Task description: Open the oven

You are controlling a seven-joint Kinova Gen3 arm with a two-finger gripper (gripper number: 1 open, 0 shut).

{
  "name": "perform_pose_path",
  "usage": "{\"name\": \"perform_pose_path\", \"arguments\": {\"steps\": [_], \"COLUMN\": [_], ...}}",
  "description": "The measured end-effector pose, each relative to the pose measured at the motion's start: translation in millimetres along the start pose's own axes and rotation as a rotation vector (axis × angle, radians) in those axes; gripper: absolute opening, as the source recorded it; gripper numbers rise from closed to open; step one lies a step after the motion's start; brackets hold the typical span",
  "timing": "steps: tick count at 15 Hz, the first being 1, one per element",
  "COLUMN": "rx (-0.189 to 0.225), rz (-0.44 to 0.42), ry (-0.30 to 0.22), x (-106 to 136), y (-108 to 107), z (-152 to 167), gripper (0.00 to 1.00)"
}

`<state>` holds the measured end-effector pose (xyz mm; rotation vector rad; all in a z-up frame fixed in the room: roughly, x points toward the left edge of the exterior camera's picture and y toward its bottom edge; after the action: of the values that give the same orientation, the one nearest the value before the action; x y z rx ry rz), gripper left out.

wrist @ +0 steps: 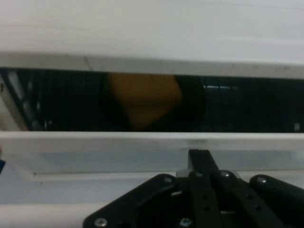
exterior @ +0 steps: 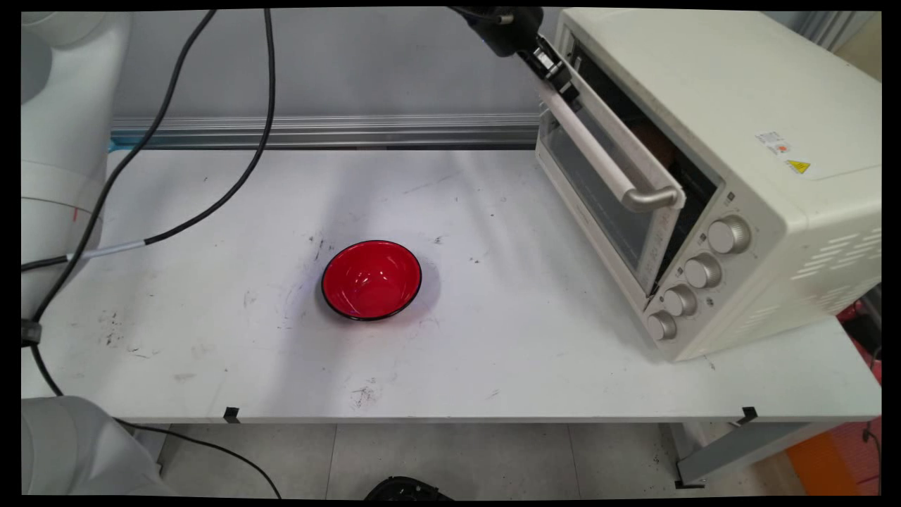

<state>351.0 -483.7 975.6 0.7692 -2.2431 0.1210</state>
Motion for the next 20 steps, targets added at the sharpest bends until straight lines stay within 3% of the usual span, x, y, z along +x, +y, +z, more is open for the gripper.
{"name": "perform_pose_path", "arguments": {"steps": [20], "rx": [-0.012], "rz": [-0.023], "ry": [-0.104], "x": [-79.4], "y": [3.0], "z": [-17.9], "gripper": [0.00]}}
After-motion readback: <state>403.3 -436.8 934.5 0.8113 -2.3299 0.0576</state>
